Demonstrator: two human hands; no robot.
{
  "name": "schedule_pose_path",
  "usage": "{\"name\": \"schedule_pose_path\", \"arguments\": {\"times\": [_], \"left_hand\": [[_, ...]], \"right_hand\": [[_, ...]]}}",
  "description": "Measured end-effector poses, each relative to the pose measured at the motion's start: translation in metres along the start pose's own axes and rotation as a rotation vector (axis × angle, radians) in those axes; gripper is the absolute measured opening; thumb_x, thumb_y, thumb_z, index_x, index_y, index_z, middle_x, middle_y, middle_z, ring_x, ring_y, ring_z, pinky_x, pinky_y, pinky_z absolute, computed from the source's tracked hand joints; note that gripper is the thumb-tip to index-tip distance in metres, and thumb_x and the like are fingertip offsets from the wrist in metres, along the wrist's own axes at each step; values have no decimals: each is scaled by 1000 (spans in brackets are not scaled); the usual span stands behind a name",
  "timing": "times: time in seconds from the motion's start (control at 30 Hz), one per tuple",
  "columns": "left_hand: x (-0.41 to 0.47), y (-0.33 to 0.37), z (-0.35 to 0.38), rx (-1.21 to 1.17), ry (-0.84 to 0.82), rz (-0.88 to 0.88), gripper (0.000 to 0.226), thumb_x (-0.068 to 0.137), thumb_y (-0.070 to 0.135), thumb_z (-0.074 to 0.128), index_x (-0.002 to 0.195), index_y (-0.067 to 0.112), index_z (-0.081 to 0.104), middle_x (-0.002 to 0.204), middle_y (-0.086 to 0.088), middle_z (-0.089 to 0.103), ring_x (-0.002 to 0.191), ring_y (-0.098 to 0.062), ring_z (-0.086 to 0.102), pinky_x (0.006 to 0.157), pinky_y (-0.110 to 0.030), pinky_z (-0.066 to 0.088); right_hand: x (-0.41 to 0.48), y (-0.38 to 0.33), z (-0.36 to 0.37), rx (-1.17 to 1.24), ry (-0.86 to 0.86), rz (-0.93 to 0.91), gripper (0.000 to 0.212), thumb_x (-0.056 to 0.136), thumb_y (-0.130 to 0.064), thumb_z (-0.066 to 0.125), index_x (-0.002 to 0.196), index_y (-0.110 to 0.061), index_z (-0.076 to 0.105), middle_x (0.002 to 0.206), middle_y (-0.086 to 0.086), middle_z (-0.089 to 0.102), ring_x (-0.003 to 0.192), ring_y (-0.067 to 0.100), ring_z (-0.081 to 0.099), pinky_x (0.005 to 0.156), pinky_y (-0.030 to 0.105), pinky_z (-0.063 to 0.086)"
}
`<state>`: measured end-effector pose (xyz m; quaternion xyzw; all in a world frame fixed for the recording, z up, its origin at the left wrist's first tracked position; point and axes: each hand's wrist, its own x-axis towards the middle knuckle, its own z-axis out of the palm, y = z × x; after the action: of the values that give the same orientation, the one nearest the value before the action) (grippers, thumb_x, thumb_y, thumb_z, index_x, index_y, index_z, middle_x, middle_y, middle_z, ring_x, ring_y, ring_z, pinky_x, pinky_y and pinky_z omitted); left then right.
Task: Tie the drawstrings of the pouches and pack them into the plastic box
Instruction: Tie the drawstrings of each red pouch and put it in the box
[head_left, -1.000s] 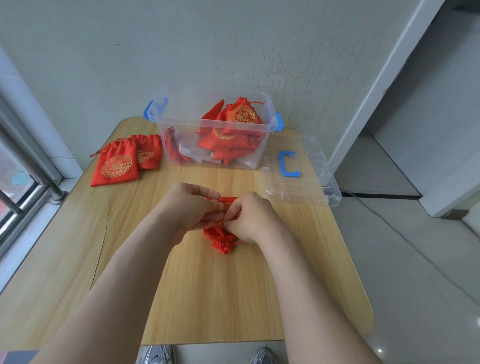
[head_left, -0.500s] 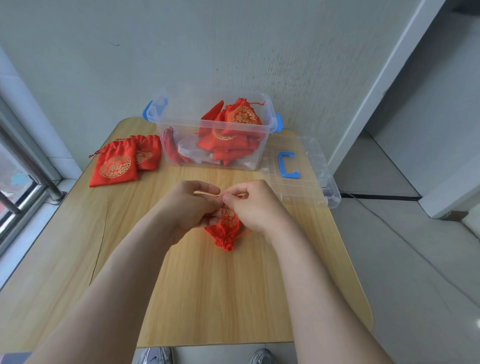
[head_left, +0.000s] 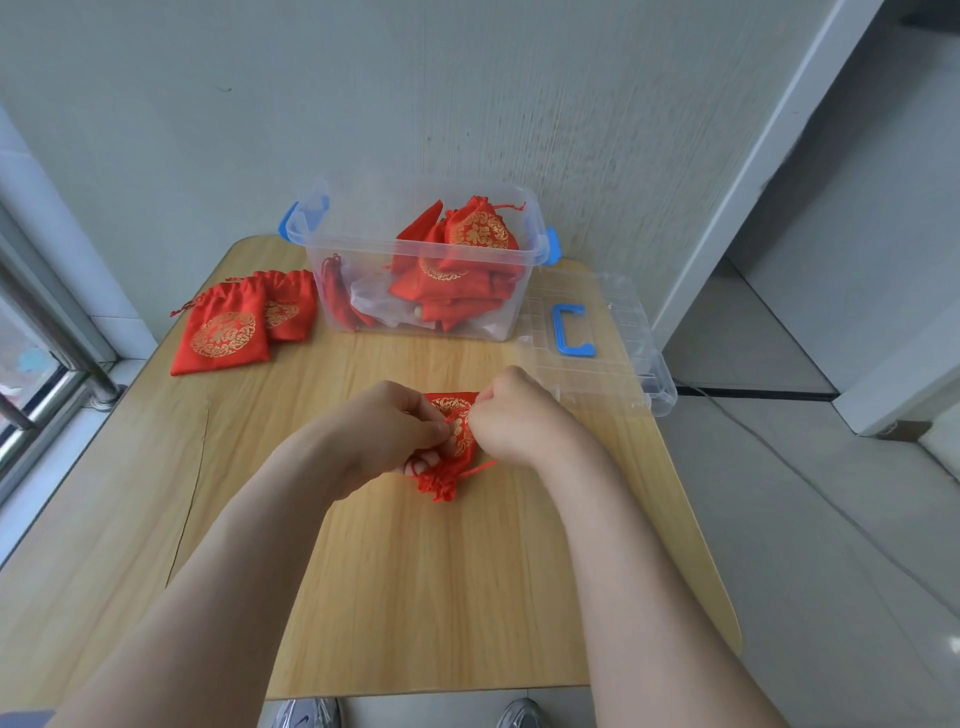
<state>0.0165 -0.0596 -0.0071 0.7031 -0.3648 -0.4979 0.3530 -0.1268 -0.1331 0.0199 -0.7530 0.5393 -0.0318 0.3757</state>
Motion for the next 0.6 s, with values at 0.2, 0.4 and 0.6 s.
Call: {"name": "schedule_pose_path", "arguments": {"times": [0.2,0.4,0.6], "left_hand": [[2,2,5,66,73,-14,17,105,6,60,98,-5,70,78,-17,73,68,-22,61,62,-28,52],[4,2,4,59,117,-15,16,103,5,62,96,-5,71,97,-26,78,76,-25,64,67,-32,53],[3,2,0,54,86,-13,16,100,6,65,96,-8,73,82,-22,75,73,-24,63,70,-33,54]], "right_hand": [[-11,-6,0,-284,-194,79,39,95,-21,55,131,-5,59,114,10,70,86,24,63,61,29,44],[-13,-4,-6,-174,-145,52,28,87,-11,58,111,-12,72,91,5,77,86,19,68,74,30,54],[-6,4,-7,234,51,-79,17,93,-19,60,96,-30,73,79,-7,78,92,11,71,81,33,53]]}}
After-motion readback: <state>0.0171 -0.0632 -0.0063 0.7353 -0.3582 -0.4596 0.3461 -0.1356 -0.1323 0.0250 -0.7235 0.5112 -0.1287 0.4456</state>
